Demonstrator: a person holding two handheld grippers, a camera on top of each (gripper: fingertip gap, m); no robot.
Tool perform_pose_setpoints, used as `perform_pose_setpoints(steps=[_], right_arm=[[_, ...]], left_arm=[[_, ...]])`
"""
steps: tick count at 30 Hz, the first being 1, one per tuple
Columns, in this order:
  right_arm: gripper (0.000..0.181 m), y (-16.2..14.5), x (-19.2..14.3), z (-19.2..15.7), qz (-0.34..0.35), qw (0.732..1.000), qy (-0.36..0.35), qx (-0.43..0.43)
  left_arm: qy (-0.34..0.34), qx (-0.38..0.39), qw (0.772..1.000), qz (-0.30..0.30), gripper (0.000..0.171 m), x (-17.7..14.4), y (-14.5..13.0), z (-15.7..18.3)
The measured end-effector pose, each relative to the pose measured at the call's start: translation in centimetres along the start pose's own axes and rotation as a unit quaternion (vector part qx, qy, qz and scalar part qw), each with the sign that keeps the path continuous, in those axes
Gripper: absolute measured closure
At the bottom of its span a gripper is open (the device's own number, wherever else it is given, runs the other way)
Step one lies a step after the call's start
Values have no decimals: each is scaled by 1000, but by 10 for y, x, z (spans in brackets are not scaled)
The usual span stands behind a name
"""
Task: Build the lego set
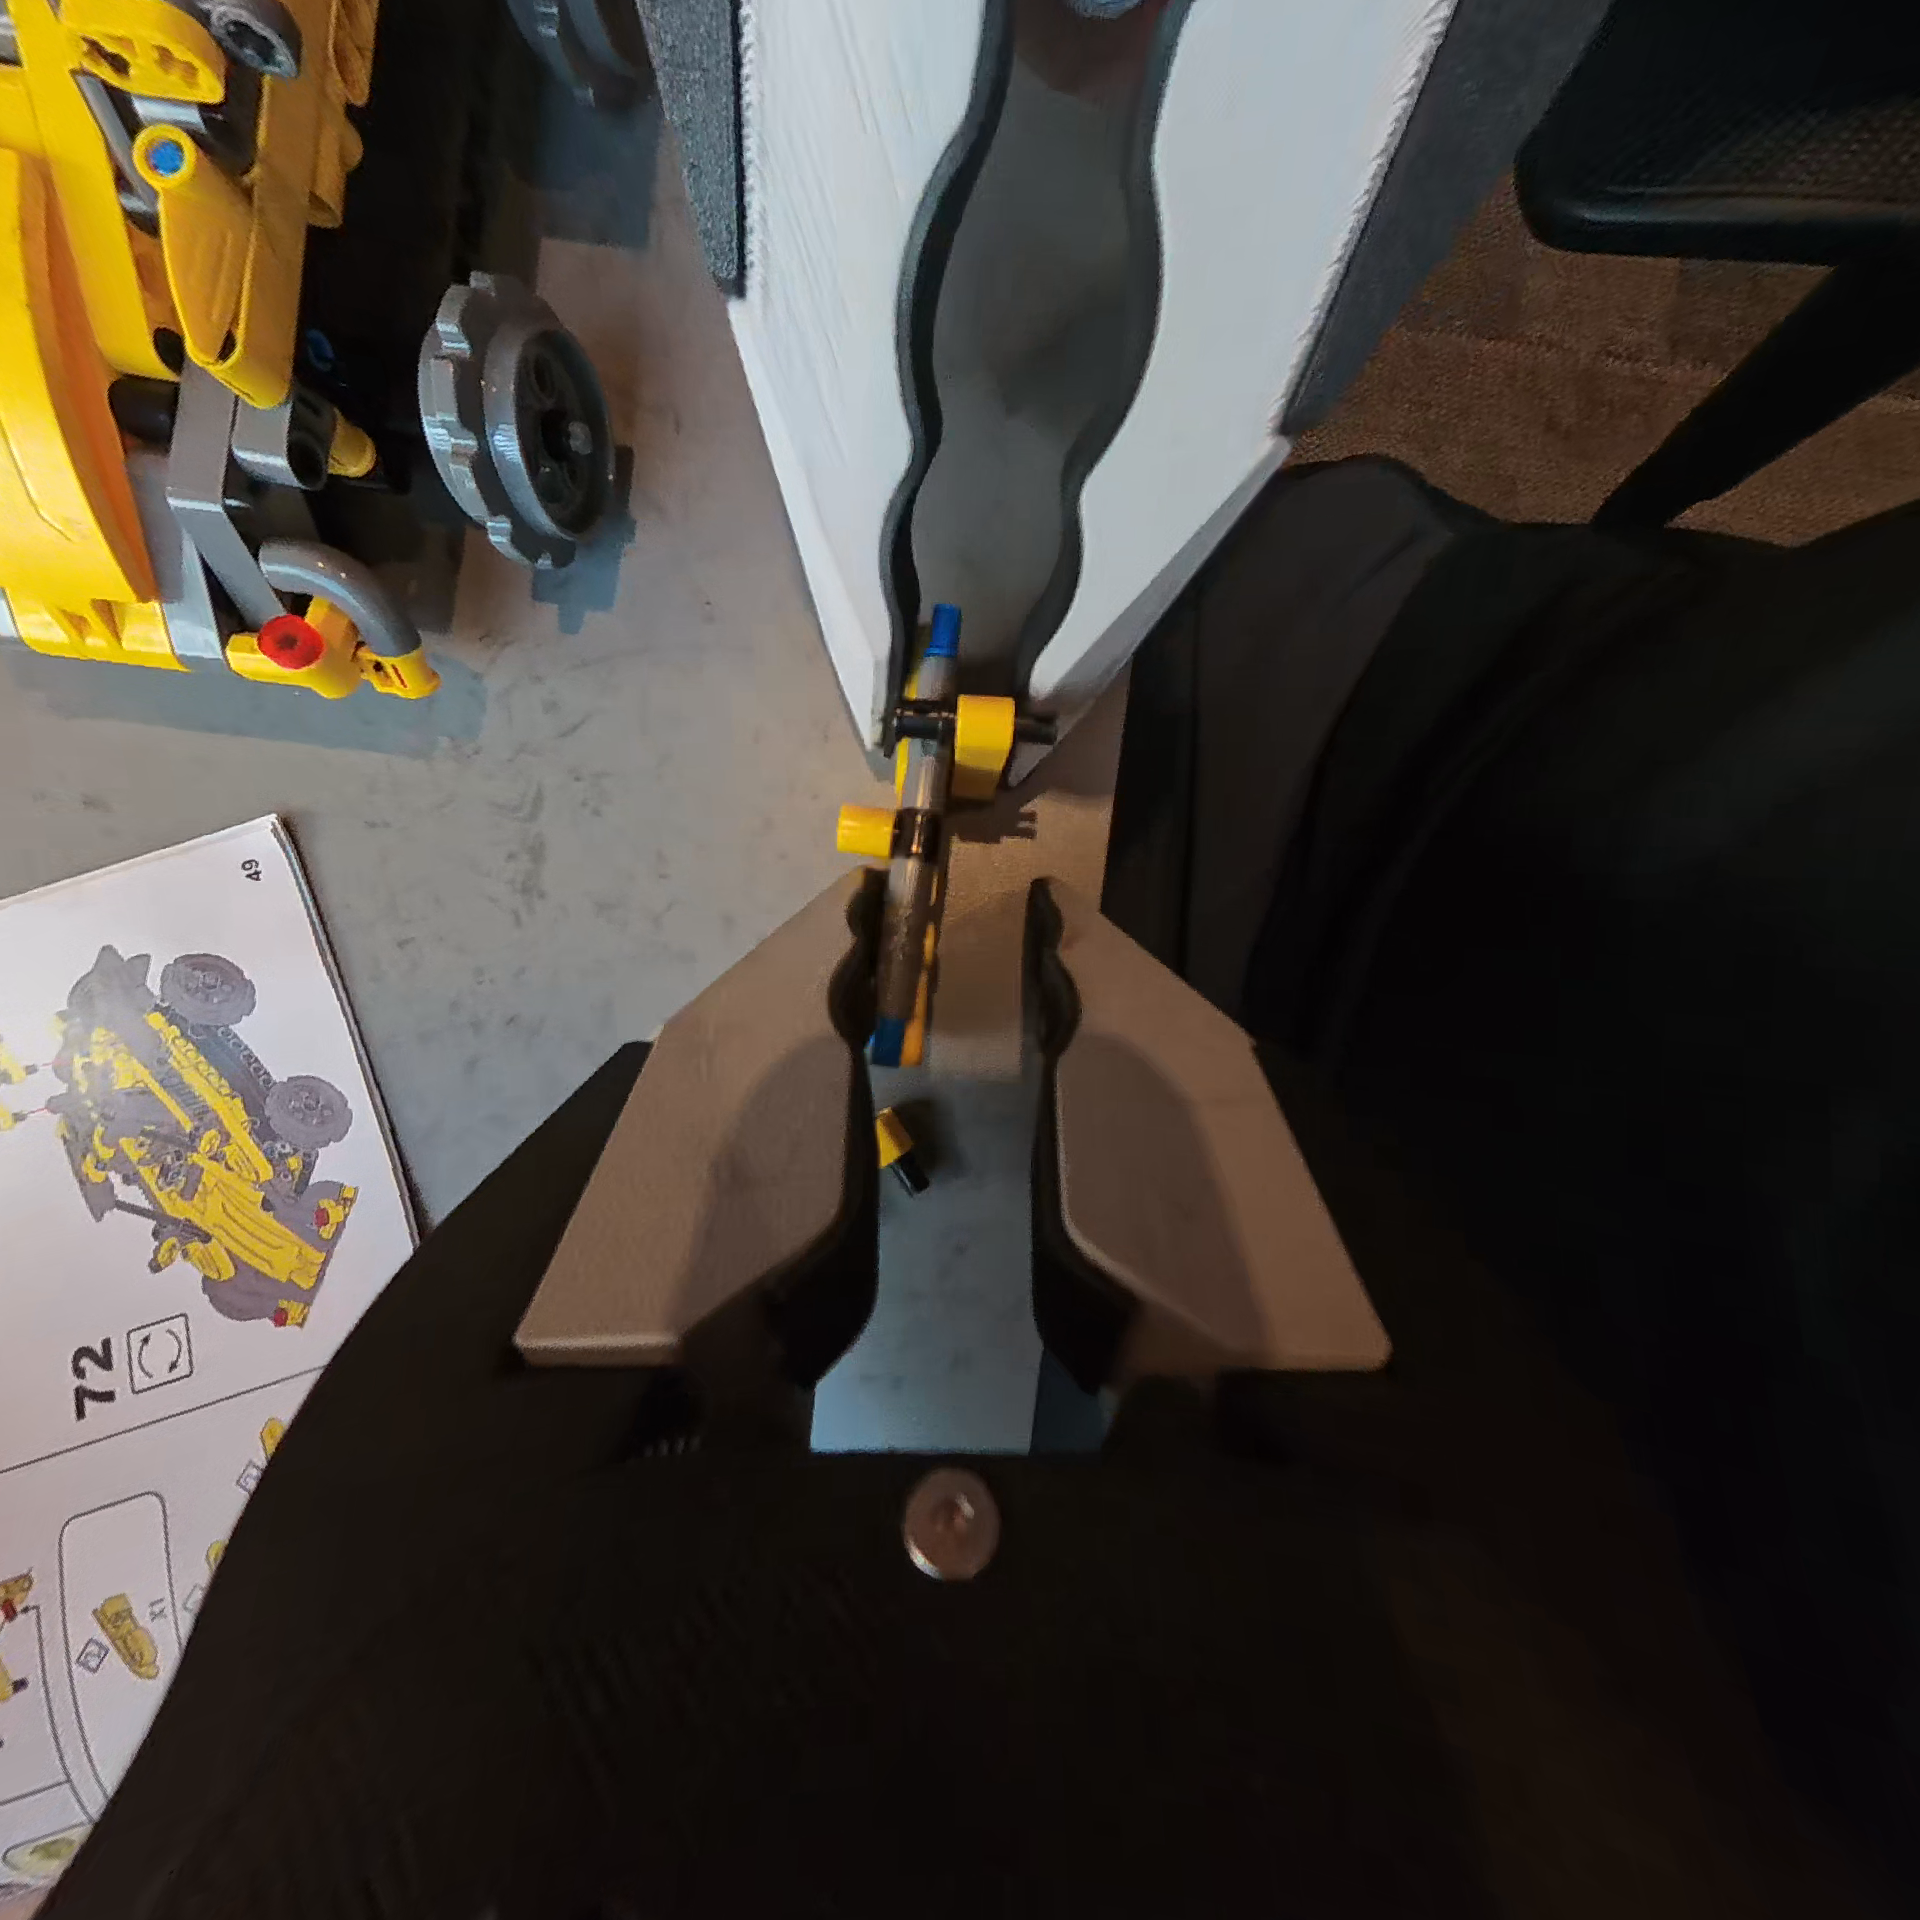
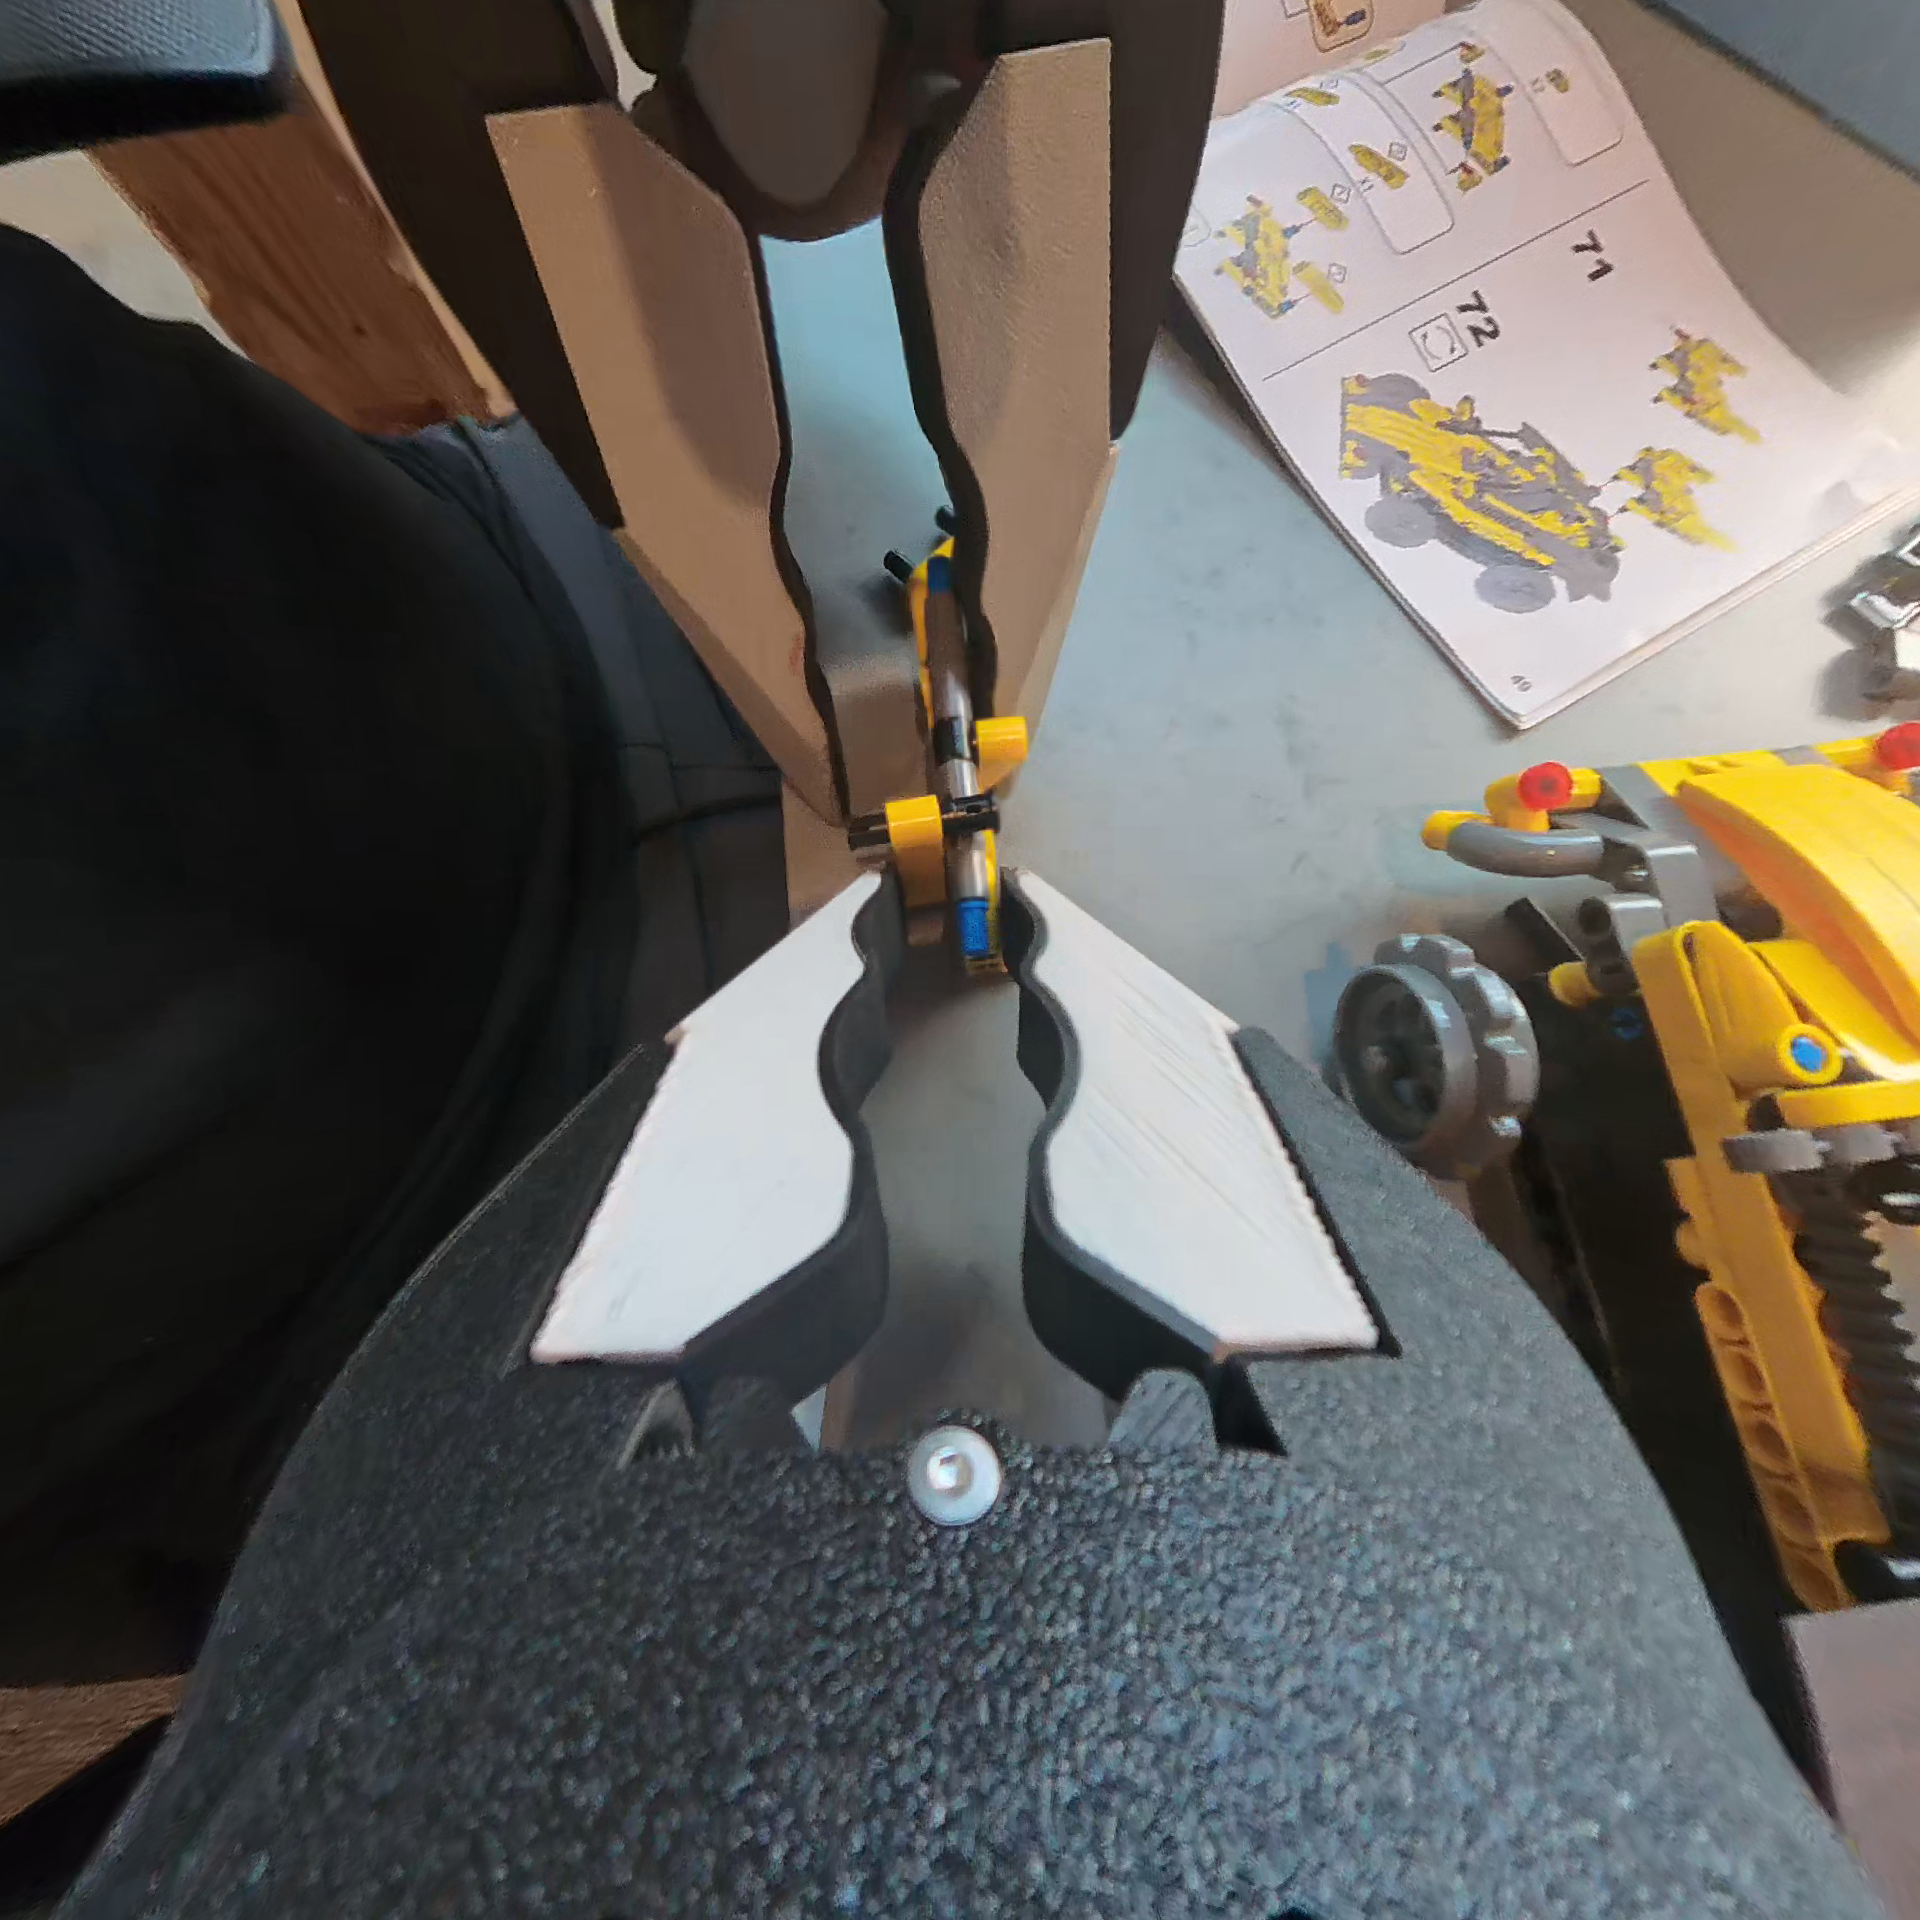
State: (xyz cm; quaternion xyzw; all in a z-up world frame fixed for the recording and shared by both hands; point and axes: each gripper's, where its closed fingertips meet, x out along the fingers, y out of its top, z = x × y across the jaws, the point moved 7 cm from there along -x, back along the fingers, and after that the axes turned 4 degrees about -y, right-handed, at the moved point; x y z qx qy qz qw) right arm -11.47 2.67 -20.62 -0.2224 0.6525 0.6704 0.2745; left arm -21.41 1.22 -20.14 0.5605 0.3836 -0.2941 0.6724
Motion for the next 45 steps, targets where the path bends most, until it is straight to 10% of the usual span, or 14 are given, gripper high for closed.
perform_pose_setpoints(steps=[19, 35, 40, 45], right_arm=[[152, 2, -13, -3, 60, 997, -23, -52], [133, 10, -17, -5, 63, 981, -160, -87], [133, 16, -14, -16, 32, 966, -203, -154], [138, 19, -9, -21, 19, 961, -211, -178]], left_arm=[[120, 72, 988, -68, 167, -12, 12, 17], [473, 343, 812, -24, 167, -12, -29, 14], [456, 336, 824, 11, 167, -12, -22, 18], [330, 249, 910, 41, 167, -2, -22, 17]])
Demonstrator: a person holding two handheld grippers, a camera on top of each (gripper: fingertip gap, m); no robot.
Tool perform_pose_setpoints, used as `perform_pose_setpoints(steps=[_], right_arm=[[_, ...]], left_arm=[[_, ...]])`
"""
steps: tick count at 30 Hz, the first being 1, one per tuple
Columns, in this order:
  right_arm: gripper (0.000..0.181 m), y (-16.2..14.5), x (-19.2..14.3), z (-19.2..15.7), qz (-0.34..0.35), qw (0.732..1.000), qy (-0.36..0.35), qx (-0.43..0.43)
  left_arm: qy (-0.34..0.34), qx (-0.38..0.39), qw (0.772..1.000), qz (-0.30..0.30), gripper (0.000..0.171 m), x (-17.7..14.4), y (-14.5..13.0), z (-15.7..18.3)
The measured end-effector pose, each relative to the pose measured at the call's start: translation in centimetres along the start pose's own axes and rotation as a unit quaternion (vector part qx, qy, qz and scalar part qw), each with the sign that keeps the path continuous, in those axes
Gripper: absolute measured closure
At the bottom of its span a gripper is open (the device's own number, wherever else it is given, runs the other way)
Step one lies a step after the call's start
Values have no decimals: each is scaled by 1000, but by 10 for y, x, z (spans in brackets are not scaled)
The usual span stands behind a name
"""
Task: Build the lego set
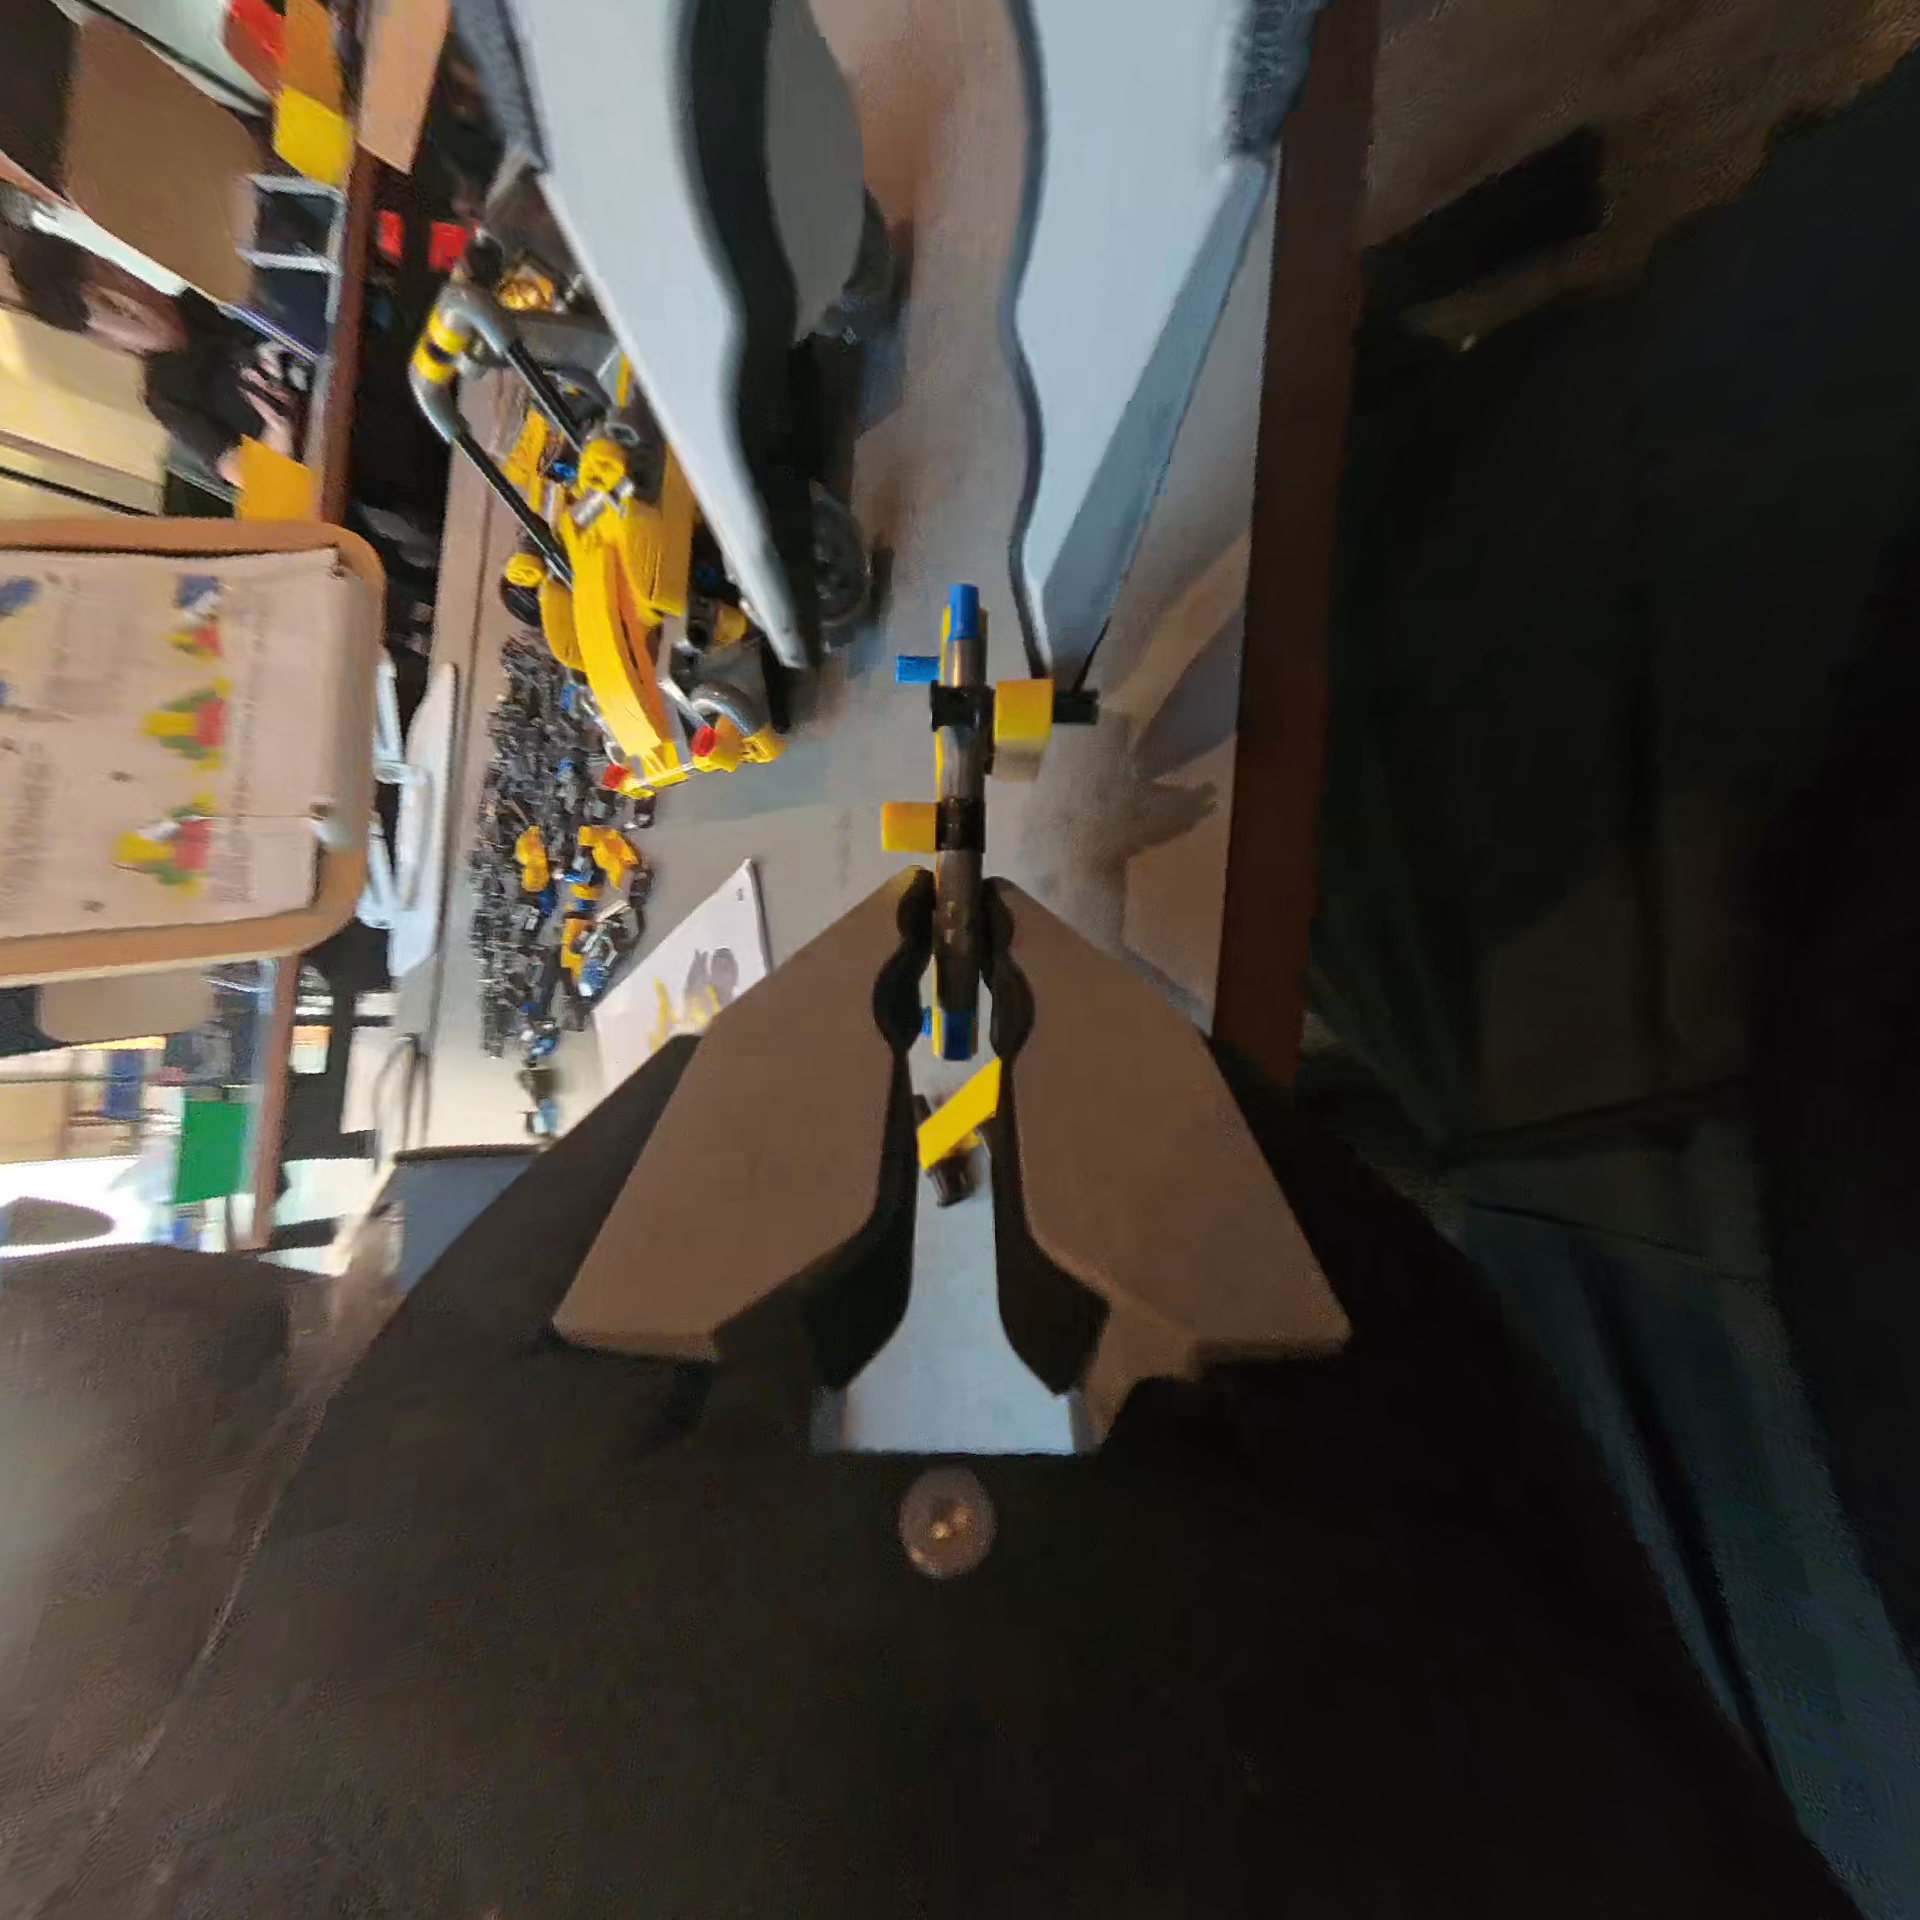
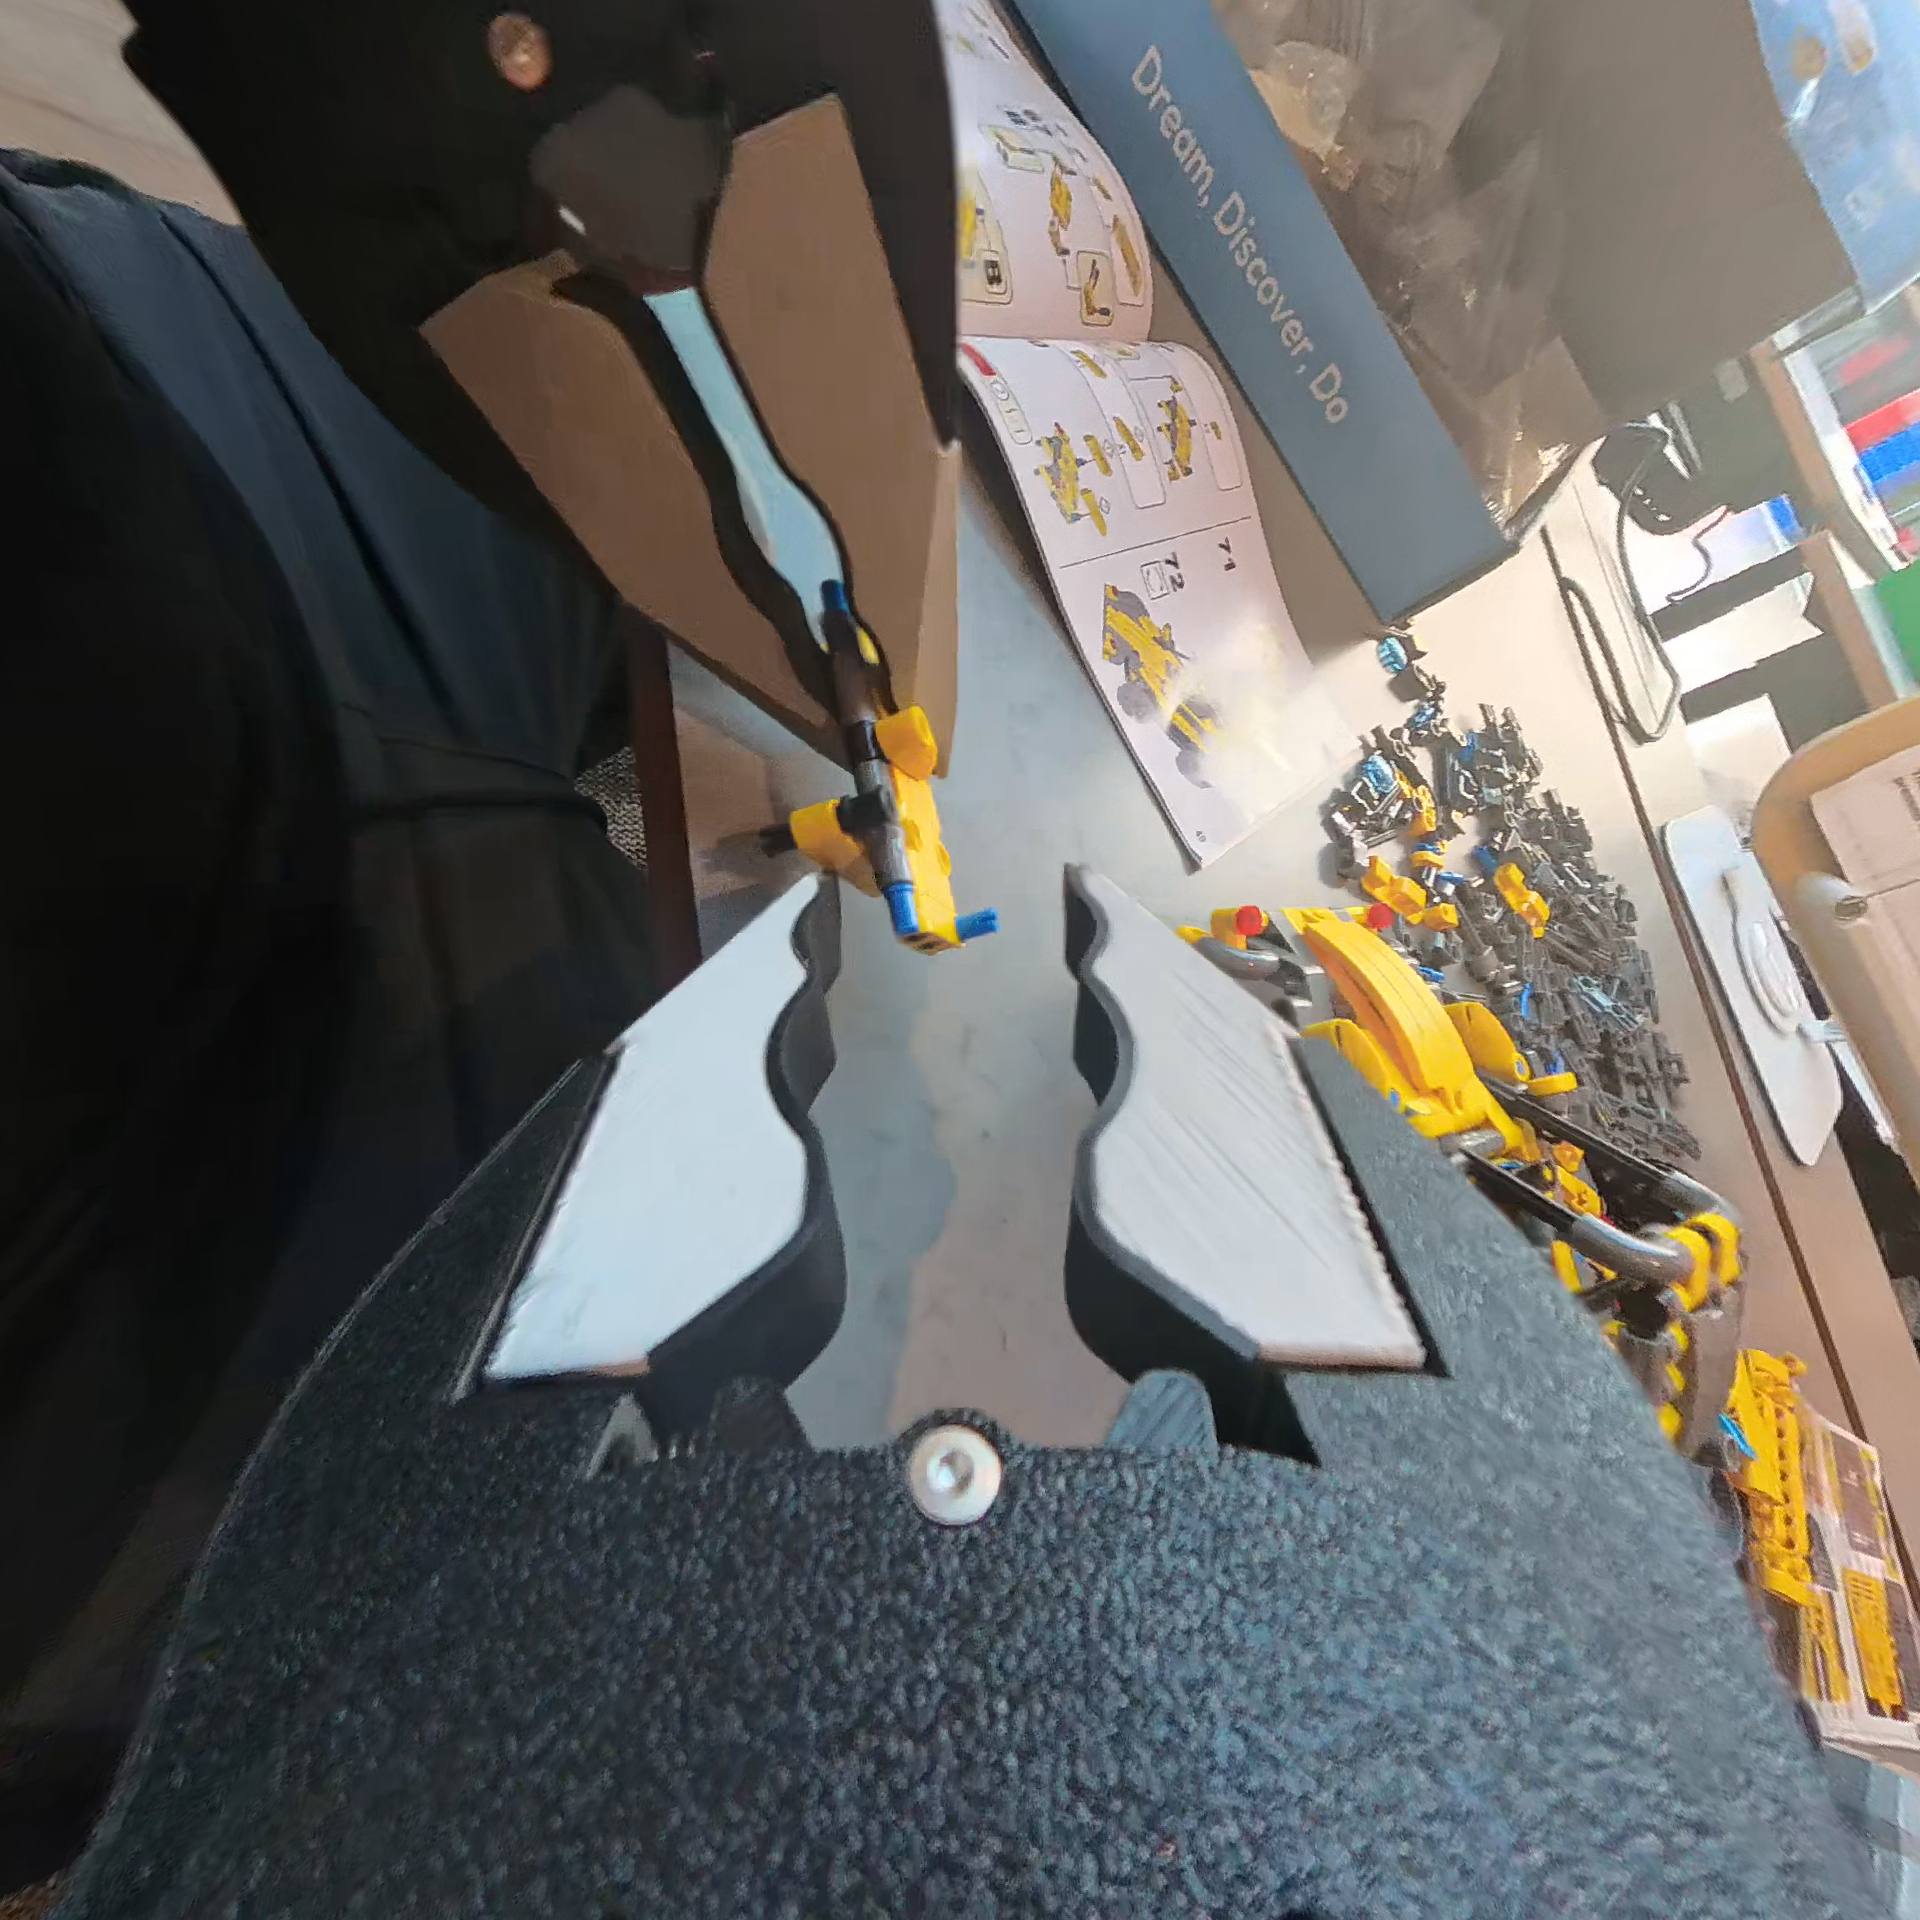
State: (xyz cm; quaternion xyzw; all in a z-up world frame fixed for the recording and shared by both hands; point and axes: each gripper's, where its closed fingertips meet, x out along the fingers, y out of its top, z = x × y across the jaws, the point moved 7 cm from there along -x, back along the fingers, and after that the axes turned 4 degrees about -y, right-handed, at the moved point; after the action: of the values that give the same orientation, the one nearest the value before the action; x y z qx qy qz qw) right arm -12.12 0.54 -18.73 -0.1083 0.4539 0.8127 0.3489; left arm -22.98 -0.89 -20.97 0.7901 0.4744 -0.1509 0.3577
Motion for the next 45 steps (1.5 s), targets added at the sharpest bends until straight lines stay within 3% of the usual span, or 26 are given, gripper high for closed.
perform_pose_setpoints(steps=[2, 4, 6, 10, 19, 33, 41, 45], right_arm=[[148, -3, 2, -3, -7, 1000, 21, -1], [145, -6, 3, -5, -16, 1000, 27, -4], [161, -7, 4, -11, -18, 998, 54, -8], [161, -11, 5, -12, -31, 996, 82, 17], [159, -26, 3, 3, -40, 989, 105, 100], [155, -34, -2, 14, -41, 986, 91, 134], [155, -34, -4, 15, -39, 988, 72, 133], [155, -38, -3, 15, -37, 984, 82, 152]], left_arm=[[-36, -42, 998, 21, 167, 0, 1, -1], [-100, -96, 990, 17, 167, 2, 1, 0], [-144, -142, 979, 21, 167, 4, 1, -1], [-225, -218, 949, 19, 162, 4, 1, -6], [-232, -256, 938, 13, 167, 8, -5, -13], [-224, -307, 925, 20, 144, -11, -19, -24], [-188, -338, 922, -1, 135, -33, -53, -40], [-222, -370, 902, 1, 125, -34, -60, -34]])
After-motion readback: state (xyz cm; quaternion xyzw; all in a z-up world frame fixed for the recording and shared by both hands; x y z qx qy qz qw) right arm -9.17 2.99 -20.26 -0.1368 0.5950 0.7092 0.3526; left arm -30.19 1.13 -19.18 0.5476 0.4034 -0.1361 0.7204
